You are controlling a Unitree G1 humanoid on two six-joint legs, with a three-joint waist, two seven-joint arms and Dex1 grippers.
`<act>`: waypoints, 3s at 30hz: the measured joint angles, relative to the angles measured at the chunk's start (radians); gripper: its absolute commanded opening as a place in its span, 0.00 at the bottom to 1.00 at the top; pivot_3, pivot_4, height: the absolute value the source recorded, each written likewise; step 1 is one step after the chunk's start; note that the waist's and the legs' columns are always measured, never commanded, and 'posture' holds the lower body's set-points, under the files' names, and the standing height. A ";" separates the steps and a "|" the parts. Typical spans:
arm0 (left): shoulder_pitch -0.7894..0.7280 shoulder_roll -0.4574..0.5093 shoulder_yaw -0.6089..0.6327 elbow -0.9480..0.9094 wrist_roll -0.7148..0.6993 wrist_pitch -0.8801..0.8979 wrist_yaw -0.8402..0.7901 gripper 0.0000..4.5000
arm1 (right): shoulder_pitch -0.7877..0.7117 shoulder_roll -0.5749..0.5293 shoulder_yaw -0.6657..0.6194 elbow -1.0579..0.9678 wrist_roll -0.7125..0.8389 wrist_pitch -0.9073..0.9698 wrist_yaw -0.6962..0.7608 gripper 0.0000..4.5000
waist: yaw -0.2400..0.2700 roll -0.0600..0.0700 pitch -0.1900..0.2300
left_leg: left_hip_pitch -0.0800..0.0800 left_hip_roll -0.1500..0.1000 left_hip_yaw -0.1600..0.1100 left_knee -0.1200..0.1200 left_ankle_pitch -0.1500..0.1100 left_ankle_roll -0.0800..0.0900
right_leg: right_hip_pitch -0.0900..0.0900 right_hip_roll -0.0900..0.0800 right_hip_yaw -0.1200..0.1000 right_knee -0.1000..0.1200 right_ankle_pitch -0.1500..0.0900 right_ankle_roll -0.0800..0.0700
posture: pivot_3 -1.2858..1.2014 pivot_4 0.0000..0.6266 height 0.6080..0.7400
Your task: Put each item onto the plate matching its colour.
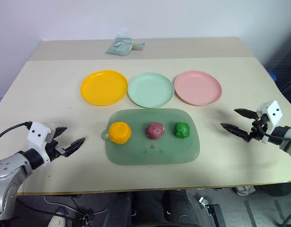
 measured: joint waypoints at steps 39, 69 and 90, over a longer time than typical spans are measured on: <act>-0.602 -0.087 -0.438 0.251 0.109 0.013 -0.160 0.73 | 0.200 0.098 -0.057 -0.502 0.152 0.191 -0.129 1.00 | 0.028 -0.001 0.001 | -0.001 0.001 -0.001 0.009 0.000 0.002 | 0.003 0.007 -0.002 0.004 0.000 0.001 | 0.52 0.24 1.00; -0.971 -0.146 -0.356 0.870 0.366 -0.361 0.072 0.99 | -0.125 0.194 0.402 -0.694 -0.016 0.346 -0.280 1.00 | 0.018 -0.007 0.002 | -0.002 0.000 0.001 0.009 0.000 0.002 | 0.002 0.007 -0.003 0.006 -0.001 0.004 | 0.52 0.24 1.00; -0.328 -0.015 -0.439 -0.100 0.040 0.017 -0.246 1.00 | -0.396 0.345 0.388 -0.526 -0.108 0.525 -0.448 0.44 | 0.023 -0.006 0.002 | -0.002 0.000 -0.002 0.009 0.000 0.001 | 0.002 0.006 -0.002 0.005 -0.001 0.003 | 0.52 0.24 1.00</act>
